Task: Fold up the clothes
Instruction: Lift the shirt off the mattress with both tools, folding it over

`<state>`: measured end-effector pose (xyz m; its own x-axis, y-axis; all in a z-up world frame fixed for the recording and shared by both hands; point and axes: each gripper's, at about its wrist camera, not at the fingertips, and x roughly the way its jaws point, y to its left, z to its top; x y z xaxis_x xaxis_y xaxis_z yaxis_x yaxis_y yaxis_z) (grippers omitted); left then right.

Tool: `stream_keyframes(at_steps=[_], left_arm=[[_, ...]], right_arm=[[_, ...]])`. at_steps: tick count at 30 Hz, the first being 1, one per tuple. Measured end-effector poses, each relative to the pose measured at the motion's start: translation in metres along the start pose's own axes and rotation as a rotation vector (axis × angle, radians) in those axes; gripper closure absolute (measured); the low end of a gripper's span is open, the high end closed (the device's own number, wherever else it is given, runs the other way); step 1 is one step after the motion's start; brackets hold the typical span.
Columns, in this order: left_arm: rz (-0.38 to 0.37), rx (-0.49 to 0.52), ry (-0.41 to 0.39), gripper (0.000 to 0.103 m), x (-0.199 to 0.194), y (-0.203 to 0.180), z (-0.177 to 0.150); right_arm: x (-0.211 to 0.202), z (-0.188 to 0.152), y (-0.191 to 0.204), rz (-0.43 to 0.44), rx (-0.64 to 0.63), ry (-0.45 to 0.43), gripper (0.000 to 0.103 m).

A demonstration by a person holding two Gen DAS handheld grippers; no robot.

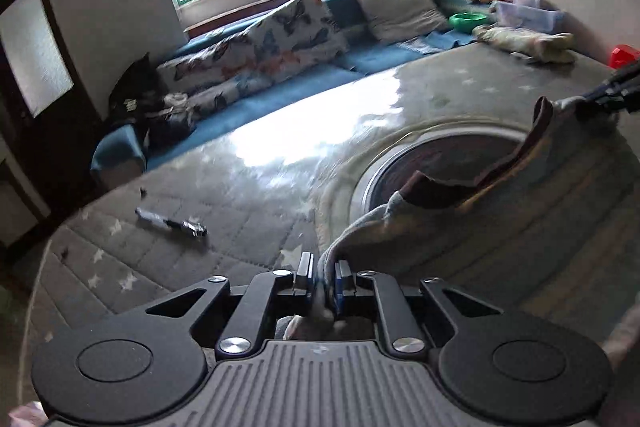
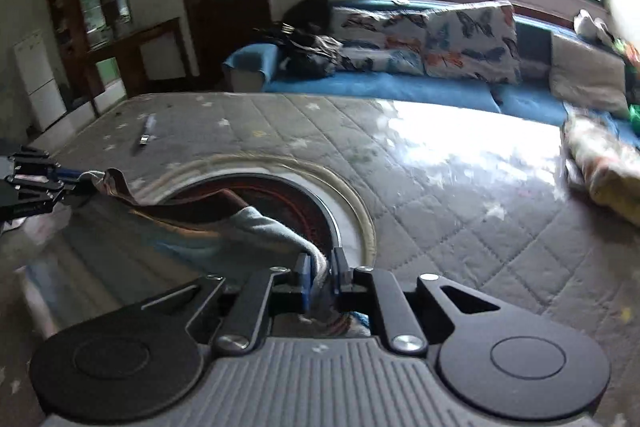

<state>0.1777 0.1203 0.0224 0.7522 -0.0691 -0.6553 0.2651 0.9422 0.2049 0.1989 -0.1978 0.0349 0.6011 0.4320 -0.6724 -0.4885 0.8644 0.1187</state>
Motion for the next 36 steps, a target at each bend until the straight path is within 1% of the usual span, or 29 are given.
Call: stream_keyframes(at_steps=[1,2,3,4,5,6,7,8,10,13,15,18,20,21,22,23,26,29,32,36], left_arm=[[0.002,-0.015,0.011,0.088,0.007,0.001,-0.001],[0.007,-0.026,0.021,0.083,0.011,0.002,-0.002],[0.013,-0.035,0.029,0.080,0.015,0.002,-0.003],[0.019,-0.045,0.037,0.075,0.019,0.003,-0.004],[0.021,-0.057,0.040,0.070,0.019,0.005,-0.005],[0.022,-0.071,0.041,0.068,0.019,0.008,-0.005],[0.023,-0.082,0.041,0.061,0.018,0.010,-0.003],[0.028,-0.092,0.038,0.054,0.017,0.013,-0.001],[0.037,-0.103,0.025,0.048,0.013,0.018,0.002],[0.054,-0.127,0.006,0.045,0.006,0.021,0.006],[0.066,-0.143,-0.006,0.045,0.001,0.023,0.009],[0.078,-0.171,-0.034,0.046,-0.005,0.024,0.016],[0.080,-0.199,-0.039,0.051,-0.005,0.025,0.019],[0.061,-0.207,-0.041,0.057,-0.006,0.024,0.020],[0.038,-0.213,-0.043,0.070,-0.007,0.022,0.022],[0.014,-0.216,-0.042,0.077,-0.008,0.018,0.022],[-0.069,-0.195,-0.033,0.080,-0.003,-0.002,0.024],[-0.148,-0.159,-0.024,0.080,0.004,-0.026,0.023],[-0.195,-0.128,-0.013,0.080,0.012,-0.046,0.022],[-0.231,-0.115,0.005,0.079,0.018,-0.063,0.015]], right_arm=[[0.007,-0.003,-0.003,-0.004,0.013,0.006,0.094],[0.015,-0.005,-0.005,-0.009,0.026,0.011,0.091],[0.021,-0.007,-0.008,-0.012,0.041,0.014,0.088],[0.023,-0.008,-0.011,-0.010,0.056,0.016,0.083],[0.025,-0.008,-0.014,-0.007,0.070,0.019,0.082],[0.026,-0.007,-0.017,-0.001,0.085,0.018,0.081],[0.025,-0.006,-0.019,0.002,0.093,0.014,0.074],[0.022,-0.004,-0.021,0.000,0.091,0.010,0.070],[0.015,0.001,-0.021,-0.008,0.090,-0.007,0.070],[0.004,0.010,-0.020,-0.024,0.088,-0.036,0.070],[-0.001,0.014,-0.014,-0.011,0.087,-0.043,0.070],[0.004,0.015,0.004,0.043,0.056,-0.022,0.071],[0.014,0.014,0.016,0.069,0.038,0.003,0.071],[0.019,0.014,0.021,0.078,0.034,0.014,0.071],[0.025,0.013,0.025,0.084,0.033,0.024,0.071],[0.030,0.013,0.029,0.090,0.035,0.035,0.072],[0.047,0.015,0.038,0.097,0.039,0.057,0.075],[0.062,0.015,0.047,0.082,0.023,0.086,0.075],[0.077,0.012,0.055,0.050,-0.007,0.115,0.075],[0.085,0.011,0.066,0.002,-0.065,0.104,0.076]])
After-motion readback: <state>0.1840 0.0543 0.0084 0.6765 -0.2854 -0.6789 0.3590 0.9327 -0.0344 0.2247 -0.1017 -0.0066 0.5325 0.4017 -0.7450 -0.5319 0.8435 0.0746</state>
